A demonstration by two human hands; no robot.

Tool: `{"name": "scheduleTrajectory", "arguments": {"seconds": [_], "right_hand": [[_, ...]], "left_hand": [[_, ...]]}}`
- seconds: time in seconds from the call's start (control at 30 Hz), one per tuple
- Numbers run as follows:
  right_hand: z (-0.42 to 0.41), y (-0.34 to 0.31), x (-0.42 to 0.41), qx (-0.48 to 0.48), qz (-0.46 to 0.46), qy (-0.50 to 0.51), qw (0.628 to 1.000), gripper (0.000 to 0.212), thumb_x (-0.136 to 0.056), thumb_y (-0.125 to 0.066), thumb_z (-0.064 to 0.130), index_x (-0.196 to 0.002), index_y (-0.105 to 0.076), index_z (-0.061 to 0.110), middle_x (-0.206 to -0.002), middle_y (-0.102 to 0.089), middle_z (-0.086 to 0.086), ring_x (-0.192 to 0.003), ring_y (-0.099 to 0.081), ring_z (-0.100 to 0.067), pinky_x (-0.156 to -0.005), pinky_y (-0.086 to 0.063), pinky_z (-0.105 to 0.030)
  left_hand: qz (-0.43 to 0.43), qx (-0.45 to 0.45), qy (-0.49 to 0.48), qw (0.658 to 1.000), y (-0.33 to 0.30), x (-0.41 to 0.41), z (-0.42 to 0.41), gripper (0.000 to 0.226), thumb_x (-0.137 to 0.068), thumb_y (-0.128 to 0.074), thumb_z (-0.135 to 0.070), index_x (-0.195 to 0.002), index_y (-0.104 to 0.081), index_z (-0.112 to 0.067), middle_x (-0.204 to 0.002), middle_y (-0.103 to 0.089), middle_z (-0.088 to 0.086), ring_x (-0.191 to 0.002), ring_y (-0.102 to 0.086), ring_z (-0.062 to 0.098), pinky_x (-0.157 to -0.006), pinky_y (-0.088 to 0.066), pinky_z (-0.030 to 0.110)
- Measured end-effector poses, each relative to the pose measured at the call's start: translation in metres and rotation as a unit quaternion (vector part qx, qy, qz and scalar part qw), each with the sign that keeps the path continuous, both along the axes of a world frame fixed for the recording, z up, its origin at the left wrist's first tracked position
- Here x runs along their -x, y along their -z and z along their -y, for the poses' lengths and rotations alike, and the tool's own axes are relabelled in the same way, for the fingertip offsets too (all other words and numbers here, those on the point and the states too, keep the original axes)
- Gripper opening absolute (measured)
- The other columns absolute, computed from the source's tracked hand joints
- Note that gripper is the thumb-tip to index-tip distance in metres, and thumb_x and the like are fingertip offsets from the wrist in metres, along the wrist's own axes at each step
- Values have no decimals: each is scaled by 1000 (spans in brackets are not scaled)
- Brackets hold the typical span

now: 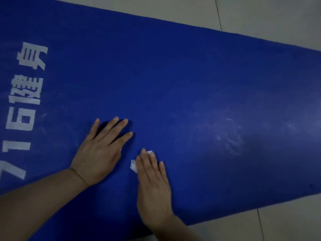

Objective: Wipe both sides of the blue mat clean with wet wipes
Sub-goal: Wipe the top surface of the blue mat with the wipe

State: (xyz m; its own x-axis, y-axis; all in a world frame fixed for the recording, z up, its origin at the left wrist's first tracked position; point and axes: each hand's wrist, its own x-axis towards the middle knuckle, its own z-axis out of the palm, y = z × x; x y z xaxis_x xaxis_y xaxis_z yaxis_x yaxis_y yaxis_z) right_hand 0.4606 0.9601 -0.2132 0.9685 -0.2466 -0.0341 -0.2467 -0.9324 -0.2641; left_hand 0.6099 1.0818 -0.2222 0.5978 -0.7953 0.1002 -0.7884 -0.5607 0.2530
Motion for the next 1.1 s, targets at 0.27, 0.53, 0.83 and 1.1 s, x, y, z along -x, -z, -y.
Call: {"name": "scheduleTrajectory", "arguments": {"seconds": [0.27, 0.53, 0.83, 1.1], "right_hand": [[87, 1, 5, 34, -8, 280, 959, 58, -88, -40, -9, -144, -35, 5, -153, -31, -10, -143, -22, -26, -117, -16, -43], [9, 3, 36, 37, -59, -83, 994, 51, -87, -37, 26, -135, -50, 19, -146, -43, -3, -139, -28, -21, -111, -15, -42], [75, 0, 54, 27, -51, 239, 969, 60, -93, -24, 34, -149, -22, 11, -154, -23, -8, -145, -12, -23, -118, -7, -38], [53, -2, 58, 29, -92, -32, 995, 48, -102, -13, 29, -142, -37, 16, -150, -30, 0, -144, -19, -13, -116, -6, -38]], "left_hand": [[-11, -1, -12, 1000, 0, 1, 0, 46, -94, -32, -21, -132, -55, -10, -148, -42, 13, -140, -30, 27, -118, -6, 50], [-11, -8, -10, 1000, -1, 0, -1, 47, -93, -32, -22, -130, -57, -9, -147, -42, 14, -139, -29, 26, -118, -4, 48], [-4, -15, -1, 1000, 2, 0, 0, 47, -93, -31, -23, -133, -54, -10, -149, -40, 13, -140, -28, 27, -118, -6, 50], [3, -4, -7, 1000, -4, 8, 7, 45, -93, -33, -19, -130, -56, -9, -147, -43, 15, -138, -32, 29, -118, -4, 47]]}}
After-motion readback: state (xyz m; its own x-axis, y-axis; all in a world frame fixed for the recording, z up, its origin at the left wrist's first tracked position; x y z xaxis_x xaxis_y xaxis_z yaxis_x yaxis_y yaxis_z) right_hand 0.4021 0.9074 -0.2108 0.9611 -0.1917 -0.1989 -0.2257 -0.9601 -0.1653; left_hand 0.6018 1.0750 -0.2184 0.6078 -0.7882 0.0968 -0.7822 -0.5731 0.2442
